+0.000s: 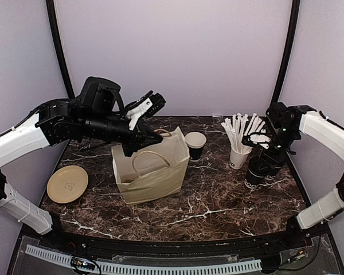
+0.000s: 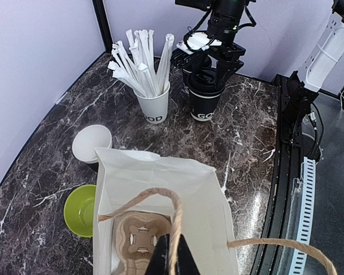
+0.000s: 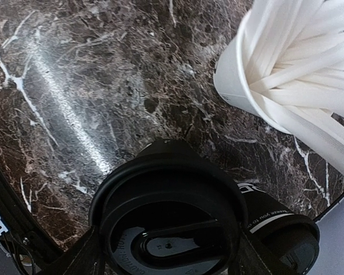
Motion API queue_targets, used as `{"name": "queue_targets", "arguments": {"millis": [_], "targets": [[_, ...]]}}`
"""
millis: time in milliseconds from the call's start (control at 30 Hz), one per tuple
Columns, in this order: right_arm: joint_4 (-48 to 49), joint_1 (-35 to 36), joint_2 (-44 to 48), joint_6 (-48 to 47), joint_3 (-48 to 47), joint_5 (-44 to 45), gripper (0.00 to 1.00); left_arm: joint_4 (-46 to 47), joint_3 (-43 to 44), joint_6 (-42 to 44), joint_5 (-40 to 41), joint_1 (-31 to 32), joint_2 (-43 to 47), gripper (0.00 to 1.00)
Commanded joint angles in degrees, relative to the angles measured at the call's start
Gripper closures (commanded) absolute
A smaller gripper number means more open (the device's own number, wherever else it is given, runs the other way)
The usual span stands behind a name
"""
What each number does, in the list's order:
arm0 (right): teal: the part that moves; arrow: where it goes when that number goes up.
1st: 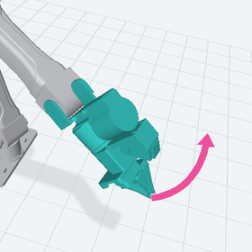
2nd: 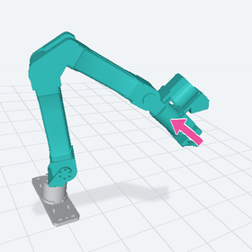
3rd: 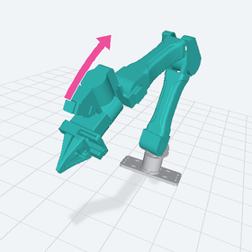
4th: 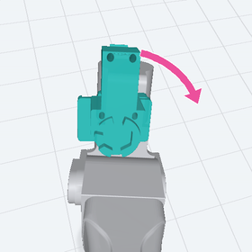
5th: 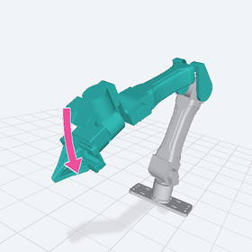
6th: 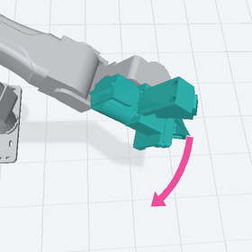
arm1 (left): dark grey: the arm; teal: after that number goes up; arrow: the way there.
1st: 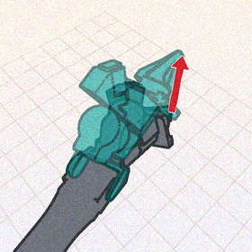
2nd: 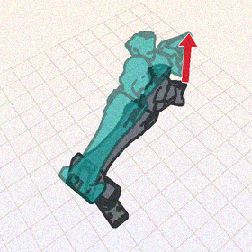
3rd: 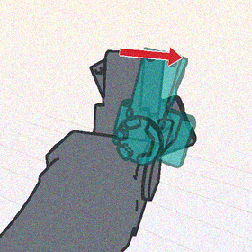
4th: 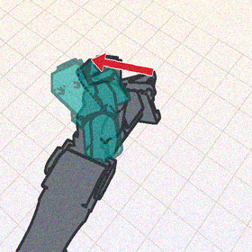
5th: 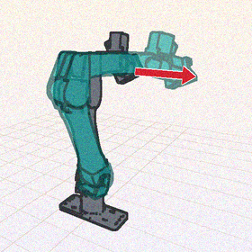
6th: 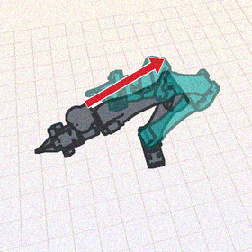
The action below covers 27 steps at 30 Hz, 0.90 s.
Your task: Pack the takeout coffee
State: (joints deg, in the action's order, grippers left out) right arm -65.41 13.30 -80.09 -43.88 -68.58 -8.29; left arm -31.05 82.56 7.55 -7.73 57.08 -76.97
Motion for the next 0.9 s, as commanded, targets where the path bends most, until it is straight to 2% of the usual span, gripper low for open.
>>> {"name": "queue_targets", "arguments": {"millis": [0, 233, 467, 567, 667, 867], "targets": [[-4.49, 2.45, 4.20, 0.69, -2.58, -5.61, 0.47, -0.42, 1.82, 1.11, 1.61, -0.58, 0.11, 1.00], [-7.67, 9.43, 6.87, 0.15, -9.51, -15.90, 0.47, 0.13, 5.37, 0.58, 0.66, -2.31, -3.50, 1.00], [-8.61, 11.29, 2.50, -1.23, -31.19, -29.45, 0.48, -0.36, 10.68, -0.99, 0.09, -2.88, -7.32, 1.00], [-5.88, 11.32, 2.23, 0.11, -38.39, -32.82, 0.47, -0.56, 12.10, -2.30, 0.48, -2.89, -8.76, 1.00], [-1.22, 11.60, 3.35, 2.21, -41.15, -35.61, 0.47, -0.53, 13.82, -4.43, 0.58, -2.93, -9.37, 1.00], [0.37, 14.43, 1.59, 4.57, -43.88, -39.48, 0.47, 0.66, 14.55, -5.69, -2.52, -2.89, -9.21, 1.00]]}}
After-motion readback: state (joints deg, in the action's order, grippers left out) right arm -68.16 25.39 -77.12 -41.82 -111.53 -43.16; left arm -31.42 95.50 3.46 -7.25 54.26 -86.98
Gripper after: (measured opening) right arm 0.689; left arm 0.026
